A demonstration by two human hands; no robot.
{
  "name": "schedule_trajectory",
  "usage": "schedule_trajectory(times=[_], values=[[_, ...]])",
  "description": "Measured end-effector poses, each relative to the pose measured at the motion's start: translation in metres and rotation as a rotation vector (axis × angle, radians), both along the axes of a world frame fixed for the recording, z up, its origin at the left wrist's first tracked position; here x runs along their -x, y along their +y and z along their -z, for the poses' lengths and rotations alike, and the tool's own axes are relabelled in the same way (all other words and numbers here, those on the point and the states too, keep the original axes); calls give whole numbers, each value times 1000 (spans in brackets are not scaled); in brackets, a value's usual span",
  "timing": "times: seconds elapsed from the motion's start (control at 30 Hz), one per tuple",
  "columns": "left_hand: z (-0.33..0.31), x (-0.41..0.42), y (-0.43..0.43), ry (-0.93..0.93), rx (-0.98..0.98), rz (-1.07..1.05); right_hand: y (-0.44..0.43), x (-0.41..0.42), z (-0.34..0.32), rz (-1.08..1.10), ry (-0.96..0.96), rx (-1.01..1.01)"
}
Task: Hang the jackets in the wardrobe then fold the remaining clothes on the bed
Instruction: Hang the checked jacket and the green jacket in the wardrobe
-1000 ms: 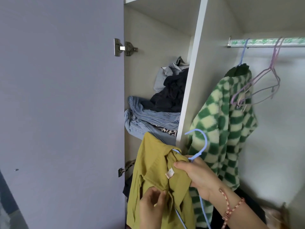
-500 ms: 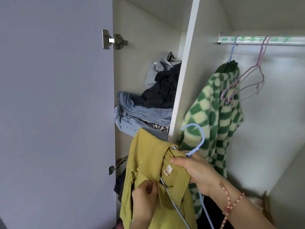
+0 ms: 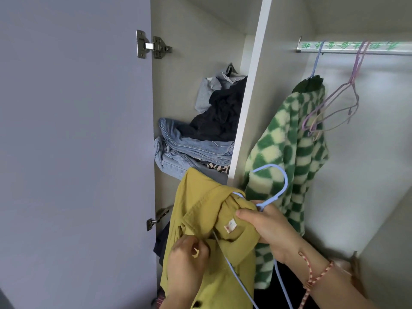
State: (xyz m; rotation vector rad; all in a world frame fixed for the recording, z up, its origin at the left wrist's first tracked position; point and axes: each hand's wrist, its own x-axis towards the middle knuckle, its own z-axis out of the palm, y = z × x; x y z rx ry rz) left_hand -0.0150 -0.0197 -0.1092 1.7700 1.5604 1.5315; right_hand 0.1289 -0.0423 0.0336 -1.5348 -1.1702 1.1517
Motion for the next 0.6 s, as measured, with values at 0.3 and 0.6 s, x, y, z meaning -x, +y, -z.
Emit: schedule_trajectory(times=[0.3, 0.6], values=[[-11, -4, -40, -754, 559, 340, -11, 8, 20, 37, -5, -114], [-20, 0, -55, -698, 513, 404, -10, 5, 22, 55, -22, -115]])
